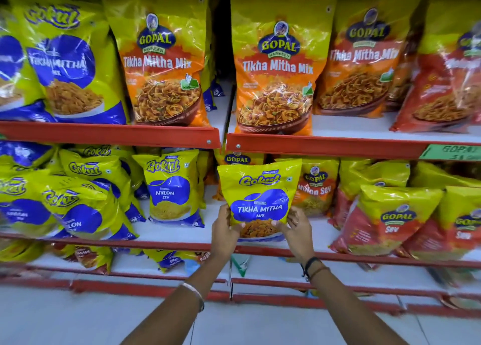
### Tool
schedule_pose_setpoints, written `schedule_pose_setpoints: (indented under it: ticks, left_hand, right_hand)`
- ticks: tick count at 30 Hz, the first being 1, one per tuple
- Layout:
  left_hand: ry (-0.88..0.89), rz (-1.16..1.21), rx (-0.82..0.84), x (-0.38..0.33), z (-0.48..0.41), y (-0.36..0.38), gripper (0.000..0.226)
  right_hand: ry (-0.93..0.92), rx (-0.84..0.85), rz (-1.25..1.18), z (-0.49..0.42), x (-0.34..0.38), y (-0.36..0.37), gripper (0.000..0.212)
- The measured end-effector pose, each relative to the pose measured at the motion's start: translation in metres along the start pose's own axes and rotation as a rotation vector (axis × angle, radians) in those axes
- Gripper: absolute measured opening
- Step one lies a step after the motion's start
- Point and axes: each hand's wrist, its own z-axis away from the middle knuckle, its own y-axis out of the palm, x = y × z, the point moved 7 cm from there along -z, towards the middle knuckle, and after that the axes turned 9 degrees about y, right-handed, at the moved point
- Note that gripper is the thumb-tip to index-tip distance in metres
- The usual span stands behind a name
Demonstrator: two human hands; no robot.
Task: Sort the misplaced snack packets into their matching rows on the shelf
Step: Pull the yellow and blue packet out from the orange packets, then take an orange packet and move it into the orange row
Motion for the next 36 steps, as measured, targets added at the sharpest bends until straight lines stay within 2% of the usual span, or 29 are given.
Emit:
schedule_pose_setpoints:
  ticks: [6, 9, 12, 15, 18, 21, 23, 26, 28, 30, 32, 34, 36]
  left_hand:
    - [-0.058, -0.088, 0.087, 0.028, -0.041, 0.011, 0.059]
    - [-0.101, -0.224, 0.129, 0.038, -0.06, 0.016, 0.056]
    - [-0.152, -0.397, 0.183, 0.041, -0.068, 0.016, 0.054]
    - [-0.15, -0.477, 0.17, 0.034, -0.062, 0.012, 0.05]
    - [0.005, -0.476, 0.077, 0.001, -0.058, -0.004, 0.039]
    - [0.274, -0.424, -0.01, -0.06, -0.065, -0.03, 0.025]
    - [0.487, -0.432, -0.138, -0.112, -0.073, -0.058, 0.019]
    - [0.752, -0.413, -0.302, -0.182, -0.094, -0.101, 0.02]
    - [0.785, -0.409, -0.379, -0.21, -0.119, -0.133, 0.027]
    - [0.722, -0.463, -0.463, -0.221, -0.148, -0.165, 0.034]
    - [0.618, -0.468, -0.498, -0.217, -0.171, -0.193, 0.038]
    - [0.506, -0.403, -0.446, -0.201, -0.187, -0.209, 0.041]
    - [0.391, -0.32, -0.331, -0.179, -0.199, -0.217, 0.045]
  right_hand:
    - [0.073, -0.033, 0.037, -0.033, -0.017, 0.013, 0.043]
    - [0.087, -0.021, 0.106, -0.048, -0.019, 0.02, 0.042]
    - [0.065, -0.01, 0.294, -0.053, -0.016, 0.024, 0.04]
    - [0.004, -0.13, 0.52, -0.042, -0.003, 0.018, 0.056]
    - [-0.262, -0.237, 0.543, -0.022, 0.044, 0.022, 0.044]
    - [-0.509, -0.211, 0.415, -0.004, 0.111, 0.041, 0.027]
    - [-0.656, -0.196, 0.337, 0.006, 0.162, 0.057, 0.019]
    - [-0.801, -0.175, 0.226, 0.012, 0.235, 0.082, 0.014]
    - [-0.857, -0.142, 0.194, 0.01, 0.277, 0.103, 0.015]
    - [-0.815, -0.063, 0.213, 0.0, 0.304, 0.128, 0.023]
    - [-0.664, 0.063, 0.273, -0.015, 0.316, 0.16, 0.043]
    - [-0.5, 0.165, 0.348, -0.03, 0.313, 0.186, 0.066]
    - [-0.406, 0.204, 0.421, -0.041, 0.306, 0.204, 0.078]
